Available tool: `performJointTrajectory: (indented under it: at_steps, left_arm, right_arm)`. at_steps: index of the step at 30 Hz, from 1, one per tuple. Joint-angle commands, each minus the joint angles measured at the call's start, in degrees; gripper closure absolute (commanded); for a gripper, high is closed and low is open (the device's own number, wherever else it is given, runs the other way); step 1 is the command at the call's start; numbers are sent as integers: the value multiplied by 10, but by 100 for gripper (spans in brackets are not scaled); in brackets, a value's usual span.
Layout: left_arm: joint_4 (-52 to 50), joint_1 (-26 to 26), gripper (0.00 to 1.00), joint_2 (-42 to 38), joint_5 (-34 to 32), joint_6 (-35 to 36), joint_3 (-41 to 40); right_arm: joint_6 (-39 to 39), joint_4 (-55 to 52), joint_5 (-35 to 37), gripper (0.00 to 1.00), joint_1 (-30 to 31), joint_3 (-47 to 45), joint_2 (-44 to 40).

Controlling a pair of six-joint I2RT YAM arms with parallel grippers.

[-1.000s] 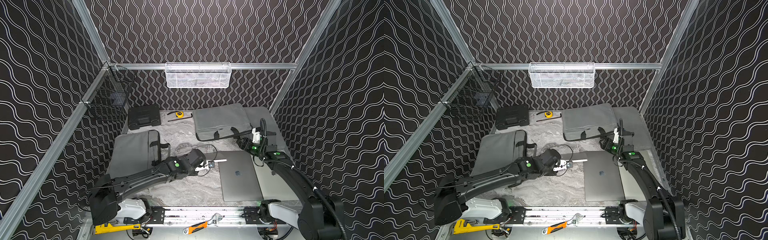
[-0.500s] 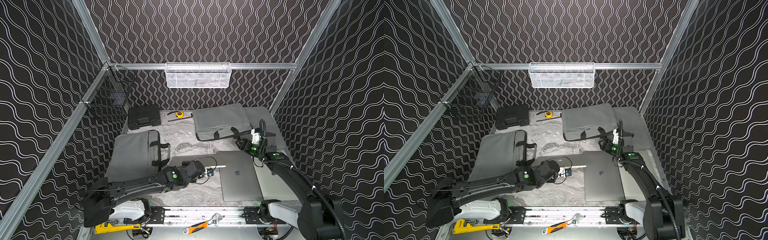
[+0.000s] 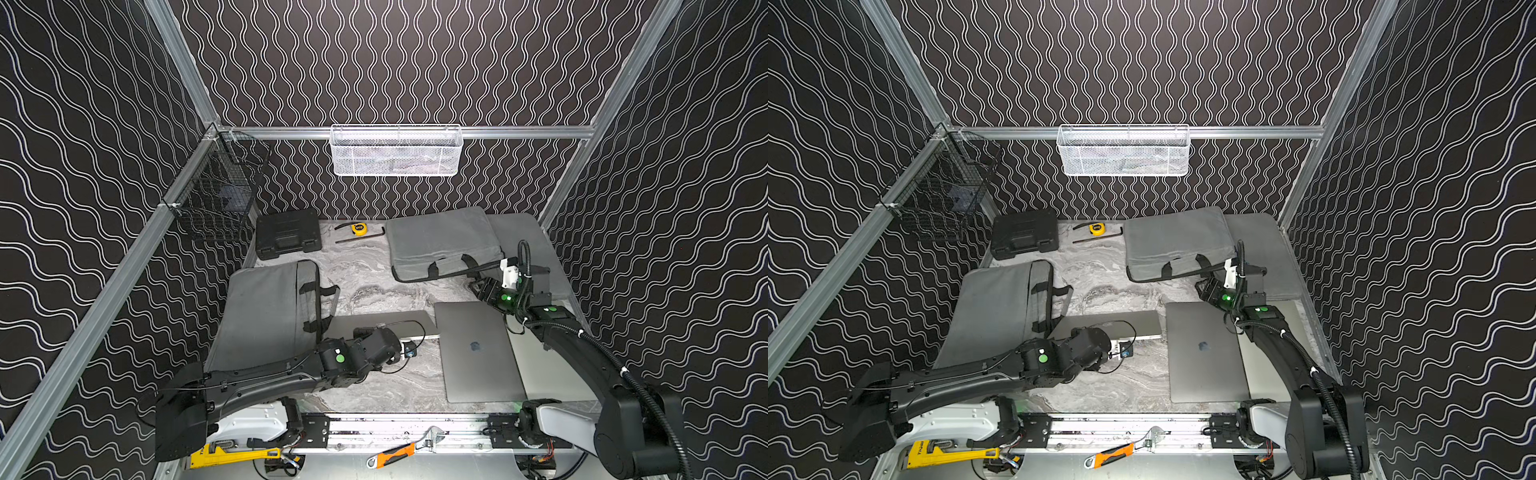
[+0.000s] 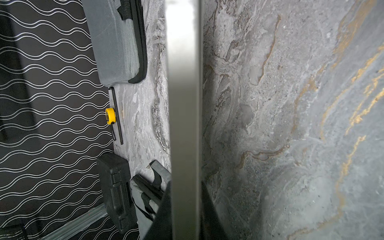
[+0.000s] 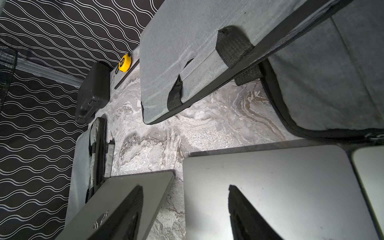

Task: Open the zippered laptop bag and take out the laptop
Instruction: Place the laptop at the center of the board.

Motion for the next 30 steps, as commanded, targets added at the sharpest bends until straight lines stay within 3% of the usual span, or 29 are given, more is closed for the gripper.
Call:
performJointTrajectory:
  at_steps: [1,8,24,30]
  left_arm:
    - [37,-8,100,7,-2,-2,-26]
    - [51,-18,100,116,12,-2,-25]
    - [156,-1,100,275,-57,39,-60]
    - [172,13,97,262,-45,48,-68]
  right_arm:
    - [4,25,-14,34,-1,0,3]
    - [32,66,-53,34,0,-33,3]
    - [52,101,-108,34,0,-73,3]
    - [47,100,-118,34,0,-80,7]
